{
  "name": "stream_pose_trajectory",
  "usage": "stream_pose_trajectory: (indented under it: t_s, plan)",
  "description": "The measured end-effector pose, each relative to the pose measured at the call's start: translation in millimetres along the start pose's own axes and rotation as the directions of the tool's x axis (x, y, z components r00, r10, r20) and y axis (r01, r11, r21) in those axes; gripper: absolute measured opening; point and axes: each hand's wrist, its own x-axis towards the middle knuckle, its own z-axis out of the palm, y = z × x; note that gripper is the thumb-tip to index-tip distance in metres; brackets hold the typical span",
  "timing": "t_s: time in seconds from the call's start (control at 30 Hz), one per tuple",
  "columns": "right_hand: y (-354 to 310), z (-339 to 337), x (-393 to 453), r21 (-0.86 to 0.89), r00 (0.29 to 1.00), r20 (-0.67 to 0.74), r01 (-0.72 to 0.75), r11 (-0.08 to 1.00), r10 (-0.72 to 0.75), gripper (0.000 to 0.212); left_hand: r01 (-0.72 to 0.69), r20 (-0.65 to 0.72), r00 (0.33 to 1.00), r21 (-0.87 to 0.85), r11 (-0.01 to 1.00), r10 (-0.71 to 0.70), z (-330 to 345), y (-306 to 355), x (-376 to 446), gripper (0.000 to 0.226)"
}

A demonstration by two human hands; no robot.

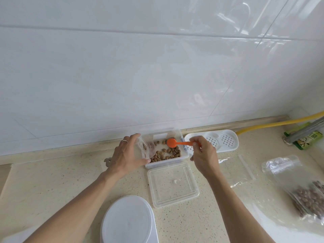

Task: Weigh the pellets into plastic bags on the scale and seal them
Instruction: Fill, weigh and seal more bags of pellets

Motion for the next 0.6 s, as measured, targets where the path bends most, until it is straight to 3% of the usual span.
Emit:
stream_pose_trajectory:
  t_s: [0.1, 0.3, 0.6]
  plan:
    - [14.4, 9.2, -4.4, -0.085, 0.995, 0.103, 0.004, 0.996, 0.005, 0.024, -0.057, 0.001, 0.998, 0.08, 0.995, 0.057, -0.5, -2.7, -6.3, 0.096]
    - [10.8, 26.5, -11.0, 0.073, 0.938, 0.343, -0.084, 0.994, 0.054, 0.024, -0.117, 0.003, 0.993, 0.169, 0.979, 0.119, 0.9, 0.1, -5.2, 0.097]
    - [9.5, 29.2, -9.9, 0.353, 0.901, 0.316, -0.401, 0.846, 0.296, 0.02, -0.178, -0.02, 0.982, 0.237, 0.955, 0.188, 2.2, -1.5, -6.3, 0.096]
